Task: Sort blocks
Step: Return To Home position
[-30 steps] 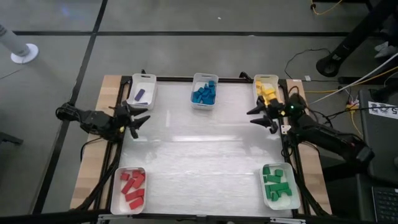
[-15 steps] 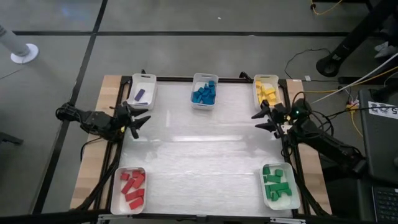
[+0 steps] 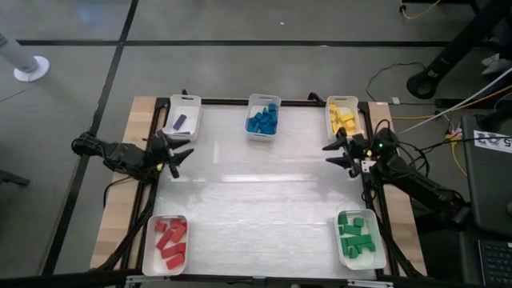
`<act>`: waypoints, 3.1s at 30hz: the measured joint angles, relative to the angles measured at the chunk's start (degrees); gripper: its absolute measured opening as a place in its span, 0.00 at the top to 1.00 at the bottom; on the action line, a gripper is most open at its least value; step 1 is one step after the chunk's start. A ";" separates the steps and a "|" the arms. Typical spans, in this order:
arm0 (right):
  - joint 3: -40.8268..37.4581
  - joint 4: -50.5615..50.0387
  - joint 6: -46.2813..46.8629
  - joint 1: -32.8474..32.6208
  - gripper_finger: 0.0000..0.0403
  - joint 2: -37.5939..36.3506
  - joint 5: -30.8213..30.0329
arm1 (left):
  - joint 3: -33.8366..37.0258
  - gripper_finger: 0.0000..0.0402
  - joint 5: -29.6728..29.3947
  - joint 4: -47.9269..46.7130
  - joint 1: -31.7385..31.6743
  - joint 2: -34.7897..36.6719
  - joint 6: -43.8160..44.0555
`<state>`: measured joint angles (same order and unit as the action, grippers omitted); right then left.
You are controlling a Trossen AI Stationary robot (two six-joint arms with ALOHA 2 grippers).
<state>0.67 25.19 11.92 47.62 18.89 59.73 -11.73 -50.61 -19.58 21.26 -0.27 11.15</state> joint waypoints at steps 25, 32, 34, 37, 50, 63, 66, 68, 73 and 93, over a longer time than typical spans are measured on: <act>-0.13 -13.96 -6.29 -1.21 0.49 -0.23 -22.20 | 8.01 0.57 9.92 14.38 0.00 -0.24 4.01; -0.15 -16.48 -6.20 -12.96 0.49 -3.74 -26.79 | 11.19 0.57 19.42 25.67 0.02 -0.70 -7.49; -0.15 -16.70 -6.21 -16.97 0.49 -5.11 -27.26 | 11.19 0.57 19.54 26.42 0.02 -0.70 -9.05; -0.15 -16.90 -6.20 -22.66 0.49 -6.94 -27.28 | 11.19 0.57 19.54 25.85 0.02 -0.70 -10.75; -0.20 -16.75 -6.22 -38.36 0.49 -18.78 -27.22 | 11.19 0.57 19.55 23.56 0.02 -1.22 -23.64; -0.20 -16.73 -6.25 -38.65 0.49 -18.77 -27.02 | 11.19 0.57 19.52 23.52 0.02 -1.22 -28.05; -0.20 -17.37 -5.88 -38.65 0.49 -18.77 -26.79 | 11.19 0.57 19.52 23.52 0.02 -1.22 -27.65; -0.20 -17.73 -5.81 -38.65 0.49 -18.77 -26.74 | 11.19 0.57 19.52 23.52 0.02 -1.22 -27.98; -0.20 -20.51 -8.08 -38.63 0.49 -18.52 -26.77 | 11.19 0.57 19.52 23.51 0.02 -1.22 -27.66; -0.18 -22.07 -13.90 -38.61 0.49 -17.52 -44.84 | 11.19 0.57 19.49 23.50 0.02 -1.22 -28.04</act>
<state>0.48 3.12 -1.98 9.02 1.37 14.89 -0.54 -31.11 3.92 21.28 -1.50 -16.88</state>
